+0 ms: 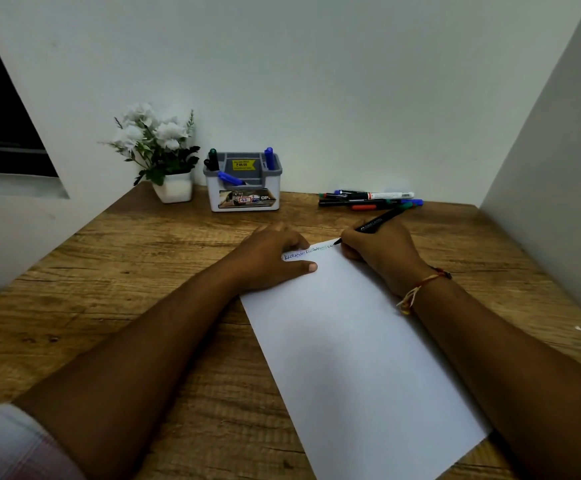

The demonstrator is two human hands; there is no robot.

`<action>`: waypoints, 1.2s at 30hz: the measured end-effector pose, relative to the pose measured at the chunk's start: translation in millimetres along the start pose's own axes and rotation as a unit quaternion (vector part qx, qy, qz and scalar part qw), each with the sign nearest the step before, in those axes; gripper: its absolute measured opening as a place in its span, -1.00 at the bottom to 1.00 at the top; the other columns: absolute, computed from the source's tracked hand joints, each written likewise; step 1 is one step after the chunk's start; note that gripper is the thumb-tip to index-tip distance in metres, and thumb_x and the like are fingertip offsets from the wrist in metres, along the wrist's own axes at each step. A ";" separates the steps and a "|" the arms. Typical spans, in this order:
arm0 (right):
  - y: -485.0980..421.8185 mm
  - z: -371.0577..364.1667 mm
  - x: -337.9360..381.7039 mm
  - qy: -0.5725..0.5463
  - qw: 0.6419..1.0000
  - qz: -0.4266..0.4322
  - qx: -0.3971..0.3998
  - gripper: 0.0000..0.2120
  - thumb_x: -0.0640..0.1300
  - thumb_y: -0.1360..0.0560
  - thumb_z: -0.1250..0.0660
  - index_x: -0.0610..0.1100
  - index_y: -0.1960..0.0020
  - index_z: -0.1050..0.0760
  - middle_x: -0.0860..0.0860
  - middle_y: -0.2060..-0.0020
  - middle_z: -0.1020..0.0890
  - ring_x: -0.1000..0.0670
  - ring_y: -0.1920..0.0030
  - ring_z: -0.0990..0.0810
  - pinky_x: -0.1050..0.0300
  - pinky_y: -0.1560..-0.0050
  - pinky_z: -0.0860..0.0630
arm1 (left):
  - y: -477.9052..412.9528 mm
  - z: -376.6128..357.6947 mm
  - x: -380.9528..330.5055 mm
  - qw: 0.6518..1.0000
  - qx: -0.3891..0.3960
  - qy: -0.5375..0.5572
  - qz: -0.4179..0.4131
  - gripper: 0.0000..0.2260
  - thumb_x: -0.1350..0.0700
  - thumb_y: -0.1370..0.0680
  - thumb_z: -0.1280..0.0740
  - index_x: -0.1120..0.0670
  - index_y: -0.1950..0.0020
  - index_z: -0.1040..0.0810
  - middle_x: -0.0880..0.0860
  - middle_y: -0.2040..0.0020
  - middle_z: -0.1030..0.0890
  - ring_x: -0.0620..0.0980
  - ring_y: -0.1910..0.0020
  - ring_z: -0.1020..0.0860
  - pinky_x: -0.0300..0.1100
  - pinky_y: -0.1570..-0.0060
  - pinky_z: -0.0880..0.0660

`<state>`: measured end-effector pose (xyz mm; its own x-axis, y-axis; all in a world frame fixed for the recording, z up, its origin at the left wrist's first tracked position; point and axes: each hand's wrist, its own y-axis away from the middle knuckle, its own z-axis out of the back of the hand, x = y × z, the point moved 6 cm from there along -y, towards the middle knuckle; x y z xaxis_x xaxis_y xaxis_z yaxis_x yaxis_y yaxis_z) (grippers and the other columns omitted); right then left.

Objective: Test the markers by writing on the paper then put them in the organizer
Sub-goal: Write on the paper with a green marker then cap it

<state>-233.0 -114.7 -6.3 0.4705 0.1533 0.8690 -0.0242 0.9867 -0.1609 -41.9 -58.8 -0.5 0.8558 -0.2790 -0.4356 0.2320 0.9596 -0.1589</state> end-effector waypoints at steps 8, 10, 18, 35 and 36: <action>-1.4 -0.2 -0.8 0.007 1.000 0.002 0.004 -0.74 -0.12 -0.32 -0.34 -0.08 0.54 -0.47 0.02 0.52 -0.58 0.09 0.45 -0.49 0.08 0.23 -0.44 | 0.4 0.3 -0.2 1.000 0.002 0.004 0.002 -0.63 -0.18 -0.51 -0.39 -0.07 -0.27 -0.58 -0.06 -0.09 -0.46 -0.05 -0.12 -0.44 -0.07 -0.10 -0.47; -1.8 0.2 -0.2 0.012 1.000 0.013 0.001 -0.77 -0.13 -0.30 -0.33 -0.09 0.52 -0.48 -0.01 0.51 -0.59 0.09 0.45 -0.49 0.06 0.24 -0.46 | 0.2 0.7 -0.7 1.000 0.002 0.003 0.001 -0.63 -0.19 -0.51 -0.39 -0.08 -0.27 -0.58 -0.07 -0.09 -0.45 -0.05 -0.12 -0.44 -0.09 -0.09 -0.46; -3.4 0.2 -2.0 0.010 1.000 0.003 0.001 -0.79 -0.06 -0.29 -0.32 -0.07 0.51 -0.50 0.02 0.50 -0.60 0.07 0.41 -0.52 0.01 0.17 -0.51 | 0.2 0.1 -0.8 1.000 0.001 0.006 0.004 -0.62 -0.17 -0.52 -0.39 -0.07 -0.29 -0.56 -0.09 -0.04 -0.41 -0.06 -0.12 -0.43 -0.14 -0.05 -0.42; -1.0 4.4 -0.1 0.028 1.000 0.002 -0.009 -0.74 -0.07 -0.33 -0.32 -0.07 0.53 -0.52 0.05 0.52 -0.61 0.10 0.42 -0.54 0.01 0.10 -0.56 | -1.1 -1.4 2.1 1.000 0.004 0.005 0.006 -0.59 -0.20 -0.51 -0.38 -0.09 -0.31 -0.56 -0.03 -0.14 -0.49 -0.05 -0.12 -0.45 -0.06 -0.11 -0.49; -0.8 4.4 -0.4 0.027 1.000 0.001 -0.011 -0.72 -0.08 -0.34 -0.33 -0.06 0.54 -0.52 0.05 0.53 -0.60 0.11 0.42 -0.53 0.02 0.09 -0.56 | -1.3 -1.3 1.8 1.000 0.004 0.005 0.006 -0.60 -0.19 -0.51 -0.38 -0.09 -0.31 -0.56 -0.03 -0.13 -0.48 -0.05 -0.11 -0.45 -0.08 -0.09 -0.48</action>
<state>-237.1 -115.3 -4.4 0.5171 0.1524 0.8422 -0.0062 0.9847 -0.1743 -41.2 -60.6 -2.2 0.8542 -0.2676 -0.4458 0.2254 0.9632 -0.1464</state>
